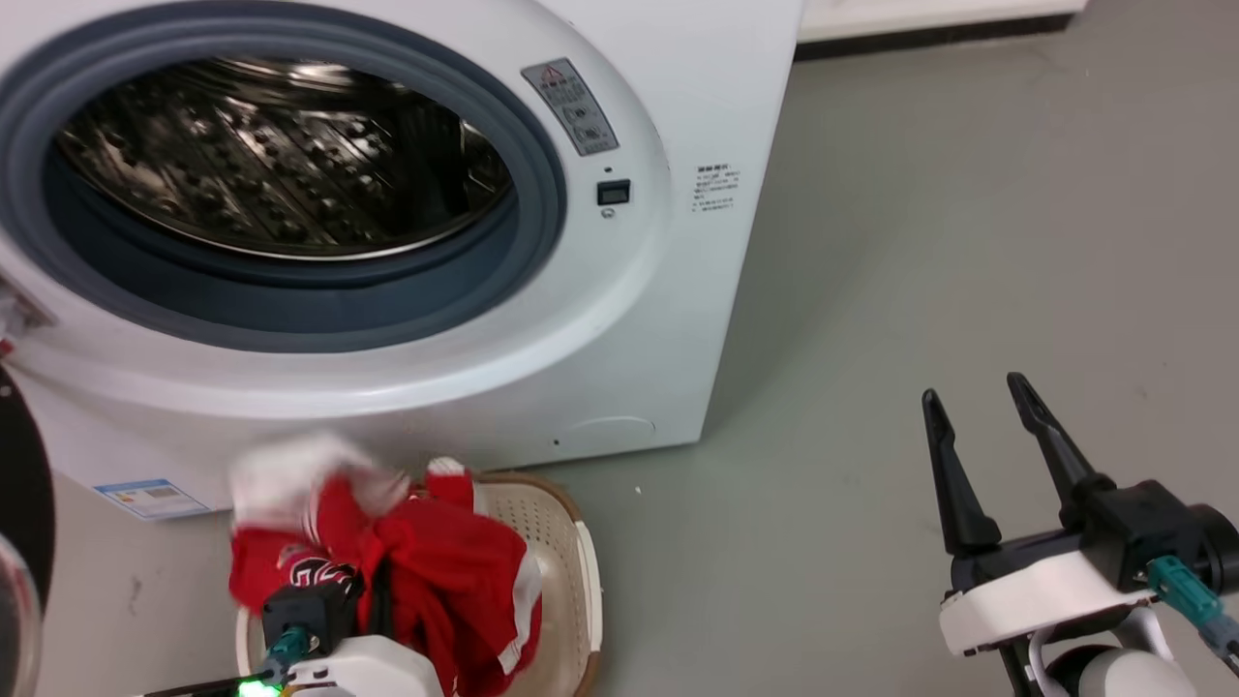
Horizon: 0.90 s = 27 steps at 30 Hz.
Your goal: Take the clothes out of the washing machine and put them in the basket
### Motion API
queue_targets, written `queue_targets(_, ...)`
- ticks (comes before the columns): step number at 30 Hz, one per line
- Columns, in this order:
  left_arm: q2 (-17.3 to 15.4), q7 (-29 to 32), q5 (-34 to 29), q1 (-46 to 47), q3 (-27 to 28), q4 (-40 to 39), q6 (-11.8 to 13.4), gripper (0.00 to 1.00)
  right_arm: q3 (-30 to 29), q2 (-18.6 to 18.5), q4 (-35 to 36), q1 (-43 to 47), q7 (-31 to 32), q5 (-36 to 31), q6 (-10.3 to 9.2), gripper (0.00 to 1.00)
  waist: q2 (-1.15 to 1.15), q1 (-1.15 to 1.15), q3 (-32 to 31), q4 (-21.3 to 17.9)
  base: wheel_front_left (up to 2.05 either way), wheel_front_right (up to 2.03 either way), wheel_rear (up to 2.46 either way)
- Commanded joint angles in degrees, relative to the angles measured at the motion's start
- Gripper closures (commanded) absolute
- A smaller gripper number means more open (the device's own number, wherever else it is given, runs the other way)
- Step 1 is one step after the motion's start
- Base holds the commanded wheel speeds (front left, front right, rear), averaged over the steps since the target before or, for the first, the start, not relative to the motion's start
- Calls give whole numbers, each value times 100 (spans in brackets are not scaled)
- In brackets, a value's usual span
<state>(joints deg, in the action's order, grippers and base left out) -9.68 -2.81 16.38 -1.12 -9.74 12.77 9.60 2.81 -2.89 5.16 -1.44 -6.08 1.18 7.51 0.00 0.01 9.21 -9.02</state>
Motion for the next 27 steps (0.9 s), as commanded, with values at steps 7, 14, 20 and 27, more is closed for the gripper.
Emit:
queue_targets(7, 34, -385, -41, 752, 27, 815, 4, 100, 2, 3, -55, -399, -148, 110, -4, 0, 0, -1, 810, -322, 0, 0, 0)
queue_targets(14, -61, -616, -57, 1479, 79, 1711, -22, 100, 70, 3, -130, -745, -305, 241, -4, 0, 0, -1, 1459, -574, 0, 0, 0)
queue_targets(20, -99, -683, -100, 2126, 21, 2718, -78, 100, 136, 5, -220, -1051, -455, 331, -4, 0, 0, -1, 2075, -771, 0, 0, 0)
queue_targets(27, -118, -871, -94, 2775, -15, 3955, -145, 100, 265, 5, -355, -1365, -613, 432, -4, 0, 0, -1, 2668, -999, 0, 0, 0)
